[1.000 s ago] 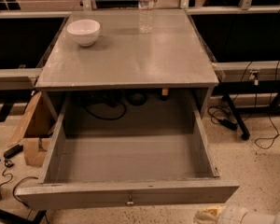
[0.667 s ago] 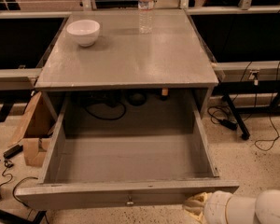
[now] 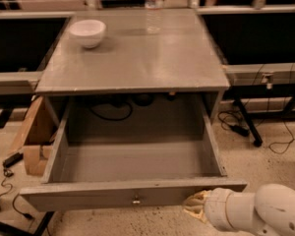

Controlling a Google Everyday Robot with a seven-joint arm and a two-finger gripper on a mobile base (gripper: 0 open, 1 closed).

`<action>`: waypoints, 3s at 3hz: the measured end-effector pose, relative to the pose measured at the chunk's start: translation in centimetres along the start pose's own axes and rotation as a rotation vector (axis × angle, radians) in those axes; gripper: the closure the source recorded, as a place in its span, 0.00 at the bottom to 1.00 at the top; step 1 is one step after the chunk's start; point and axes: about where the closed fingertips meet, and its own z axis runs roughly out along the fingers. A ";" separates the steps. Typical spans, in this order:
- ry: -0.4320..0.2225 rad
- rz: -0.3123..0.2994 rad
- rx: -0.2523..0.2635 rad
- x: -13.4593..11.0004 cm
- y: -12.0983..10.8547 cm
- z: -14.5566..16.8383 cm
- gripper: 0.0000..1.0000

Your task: Close top drawer

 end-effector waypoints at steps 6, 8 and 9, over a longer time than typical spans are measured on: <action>-0.064 -0.063 -0.015 -3.2 -8.7 5.2 1.00; -0.072 -0.083 -0.015 -4.2 -11.5 6.4 1.00; -0.072 -0.083 -0.015 -4.2 -11.3 6.3 1.00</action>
Offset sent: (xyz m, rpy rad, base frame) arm 0.1876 0.0411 0.0120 0.0829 -0.1494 0.1319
